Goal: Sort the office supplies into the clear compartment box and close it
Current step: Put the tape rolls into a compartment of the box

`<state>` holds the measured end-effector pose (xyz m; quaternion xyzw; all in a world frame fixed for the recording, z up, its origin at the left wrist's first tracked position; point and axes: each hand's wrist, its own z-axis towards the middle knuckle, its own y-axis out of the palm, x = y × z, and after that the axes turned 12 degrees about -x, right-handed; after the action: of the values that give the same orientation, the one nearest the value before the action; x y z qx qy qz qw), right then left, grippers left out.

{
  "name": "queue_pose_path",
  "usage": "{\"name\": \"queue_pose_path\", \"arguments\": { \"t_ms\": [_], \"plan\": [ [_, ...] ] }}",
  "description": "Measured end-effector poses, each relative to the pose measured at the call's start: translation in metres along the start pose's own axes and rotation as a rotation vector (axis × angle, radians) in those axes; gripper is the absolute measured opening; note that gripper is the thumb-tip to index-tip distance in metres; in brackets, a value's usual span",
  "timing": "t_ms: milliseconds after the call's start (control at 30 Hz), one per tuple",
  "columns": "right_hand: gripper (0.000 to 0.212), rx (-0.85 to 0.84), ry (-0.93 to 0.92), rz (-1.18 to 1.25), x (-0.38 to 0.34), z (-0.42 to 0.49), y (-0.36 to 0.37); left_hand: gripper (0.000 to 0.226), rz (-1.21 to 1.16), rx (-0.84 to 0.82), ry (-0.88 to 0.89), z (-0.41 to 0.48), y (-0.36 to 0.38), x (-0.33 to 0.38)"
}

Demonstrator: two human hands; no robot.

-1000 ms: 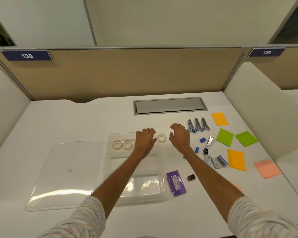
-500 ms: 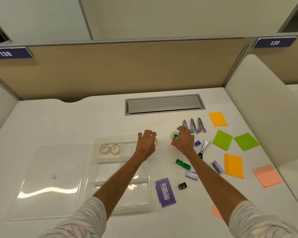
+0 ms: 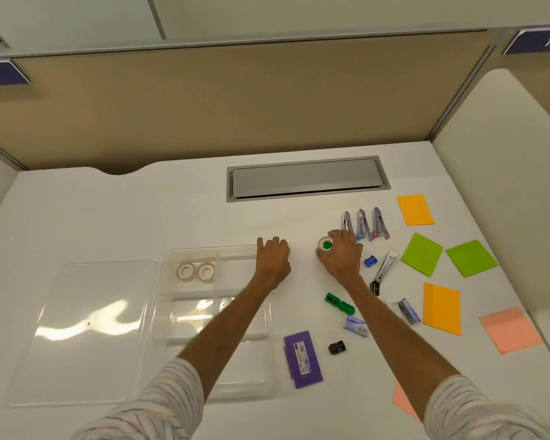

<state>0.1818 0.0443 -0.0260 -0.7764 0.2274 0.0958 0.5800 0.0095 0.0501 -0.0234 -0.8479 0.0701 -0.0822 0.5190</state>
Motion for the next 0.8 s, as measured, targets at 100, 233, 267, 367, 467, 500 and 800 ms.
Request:
{"name": "queue_pose_path", "arguments": {
  "t_ms": [100, 233, 267, 367, 467, 500, 800],
  "plan": [
    [0.053, 0.019, -0.004, 0.020, 0.000, 0.001, 0.001, 0.040, -0.006, 0.026, 0.038, 0.001, 0.003, -0.004],
    [0.053, 0.028, -0.023, 0.026, -0.003, -0.001, -0.001, 0.048, -0.027, 0.079, 0.074, 0.000, 0.003, -0.007],
    [0.053, 0.037, -0.032, 0.025, -0.005, -0.002, -0.003, 0.048, -0.036, 0.085, 0.077, -0.001, 0.001, -0.007],
    [0.051, 0.069, -0.064, 0.009, -0.013, -0.008, -0.008, 0.052, -0.083, 0.099, 0.077, -0.007, -0.008, -0.006],
    [0.051, 0.088, -0.097, -0.006, -0.023, -0.016, -0.016, 0.061, -0.110, 0.129, 0.071, -0.018, -0.017, -0.007],
    [0.051, 0.095, -0.108, -0.006, -0.026, -0.019, -0.019, 0.063, -0.103, 0.141, 0.068, -0.022, -0.020, -0.009],
    [0.050, 0.131, -0.184, 0.026, -0.055, -0.051, -0.038, 0.055, -0.095, 0.218, 0.034, -0.066, -0.039, -0.037]
  ]
}}
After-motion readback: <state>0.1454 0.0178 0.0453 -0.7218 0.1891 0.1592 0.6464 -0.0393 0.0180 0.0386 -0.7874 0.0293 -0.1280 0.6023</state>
